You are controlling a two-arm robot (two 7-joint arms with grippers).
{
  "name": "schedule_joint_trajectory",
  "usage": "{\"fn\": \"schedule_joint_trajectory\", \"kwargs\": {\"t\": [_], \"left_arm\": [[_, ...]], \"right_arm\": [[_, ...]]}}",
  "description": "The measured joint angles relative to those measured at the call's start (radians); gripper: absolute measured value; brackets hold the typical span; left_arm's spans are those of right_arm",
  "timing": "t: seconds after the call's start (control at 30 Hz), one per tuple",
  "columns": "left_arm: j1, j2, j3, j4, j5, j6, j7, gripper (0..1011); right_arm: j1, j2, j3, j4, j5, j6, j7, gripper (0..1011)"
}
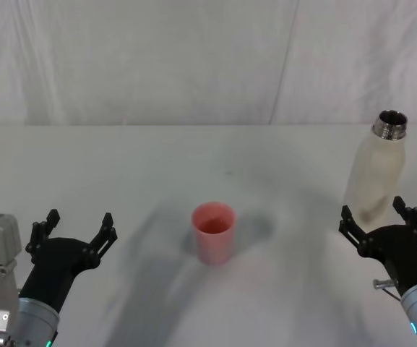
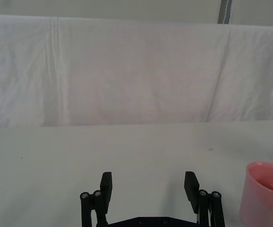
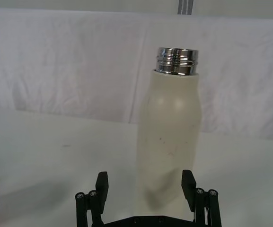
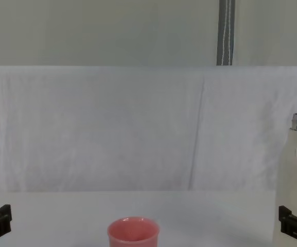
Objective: Grasp the thermos with one hand and pour water into the cup lid.
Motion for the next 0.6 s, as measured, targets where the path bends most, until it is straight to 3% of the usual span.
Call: {"fn": "schedule_joint_trajectory", "kwargs": {"t": [0.6], "left_arm": [[0.000,0.000,0.000,0.000,0.000,0.000,0.000,1001]], "right_arm": [[0.041,-0.039,0.048,0.061,0.039,-0.030,0.035,1001]]}}
